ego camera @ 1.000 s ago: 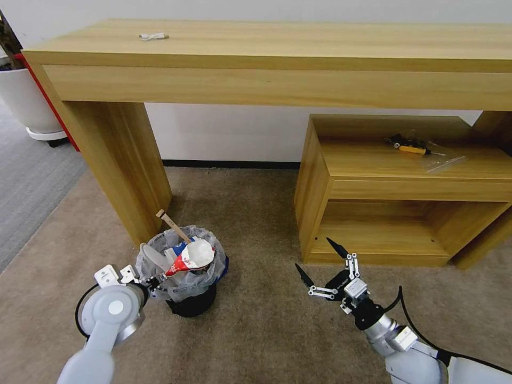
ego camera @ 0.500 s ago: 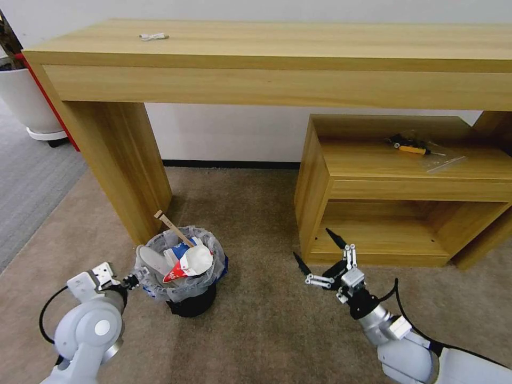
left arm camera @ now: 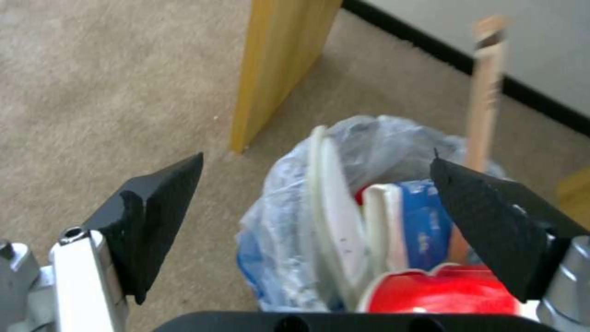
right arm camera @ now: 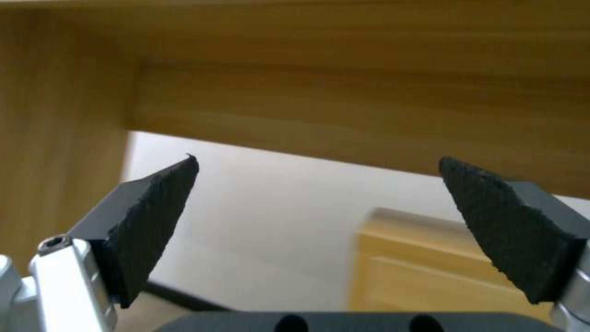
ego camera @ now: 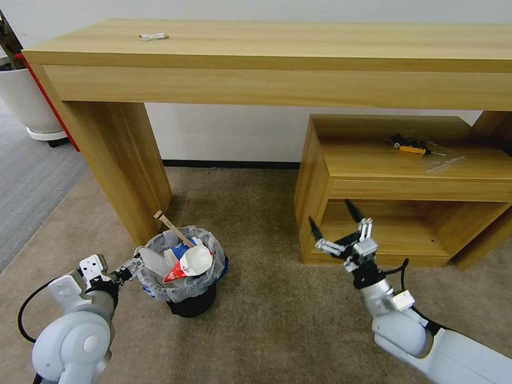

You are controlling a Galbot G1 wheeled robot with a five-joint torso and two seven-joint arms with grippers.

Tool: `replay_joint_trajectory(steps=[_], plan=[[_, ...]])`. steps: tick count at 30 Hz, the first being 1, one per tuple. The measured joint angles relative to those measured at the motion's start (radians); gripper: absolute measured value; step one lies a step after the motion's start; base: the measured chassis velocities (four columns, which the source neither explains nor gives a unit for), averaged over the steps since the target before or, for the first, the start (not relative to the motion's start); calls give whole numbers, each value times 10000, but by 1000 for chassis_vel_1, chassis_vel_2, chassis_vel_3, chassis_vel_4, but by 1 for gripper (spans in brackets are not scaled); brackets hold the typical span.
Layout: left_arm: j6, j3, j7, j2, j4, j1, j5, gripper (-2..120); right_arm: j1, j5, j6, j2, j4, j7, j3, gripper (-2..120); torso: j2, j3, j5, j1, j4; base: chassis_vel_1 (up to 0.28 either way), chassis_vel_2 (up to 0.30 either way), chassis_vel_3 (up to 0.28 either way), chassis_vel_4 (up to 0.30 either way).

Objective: Pick up the trash bin and place the garbage on the floor into it.

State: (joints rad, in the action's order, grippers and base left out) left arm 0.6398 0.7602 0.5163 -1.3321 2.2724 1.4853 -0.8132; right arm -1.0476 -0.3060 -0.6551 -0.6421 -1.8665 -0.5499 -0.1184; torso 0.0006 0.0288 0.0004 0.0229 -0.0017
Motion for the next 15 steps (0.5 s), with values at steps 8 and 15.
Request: replay_joint_trajectory(steps=[8,15], plan=[[-519,-116,-1371,-748,461,358,1686,97,-1187,-174,569,-1247,236,79,2467,100,0,-1,-1,0,-3,0,0,0,0],[-1108,-424,-2077,-1150,584,618,2989,97,-1384,443,850,-2098,465,-472,3077,100,0,0,-4,0,-1,0,0,0,0]])
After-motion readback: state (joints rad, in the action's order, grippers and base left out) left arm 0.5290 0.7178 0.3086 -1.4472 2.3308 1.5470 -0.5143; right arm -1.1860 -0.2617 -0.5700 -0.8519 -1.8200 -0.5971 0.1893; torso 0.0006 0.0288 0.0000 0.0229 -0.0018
